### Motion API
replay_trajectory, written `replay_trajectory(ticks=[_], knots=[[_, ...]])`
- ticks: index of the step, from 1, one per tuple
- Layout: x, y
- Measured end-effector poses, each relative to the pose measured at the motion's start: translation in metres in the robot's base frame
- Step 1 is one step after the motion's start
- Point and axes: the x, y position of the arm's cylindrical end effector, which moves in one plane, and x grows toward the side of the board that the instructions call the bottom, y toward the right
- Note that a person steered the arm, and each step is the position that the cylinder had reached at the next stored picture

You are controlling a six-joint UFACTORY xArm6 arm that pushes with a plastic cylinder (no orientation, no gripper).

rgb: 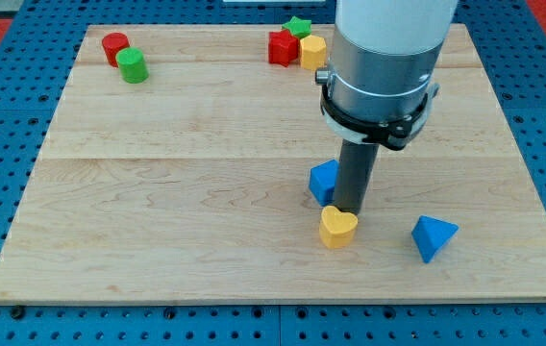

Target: Push the blue cube to the bottom of the green circle

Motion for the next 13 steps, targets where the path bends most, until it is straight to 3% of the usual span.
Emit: replay_trajectory(ticks=[3, 5, 6, 7, 8, 9, 10, 11, 12, 13], knots=[[-0.072, -0.074], [-0.073, -0.096], [-0.055, -0.053], [-0.065, -0.013], [-0.089, -0.019], [-0.122, -0.049], [-0.099, -0.041], [-0.109, -0.048], [-0.139, -0.087], [-0.139, -0.121]])
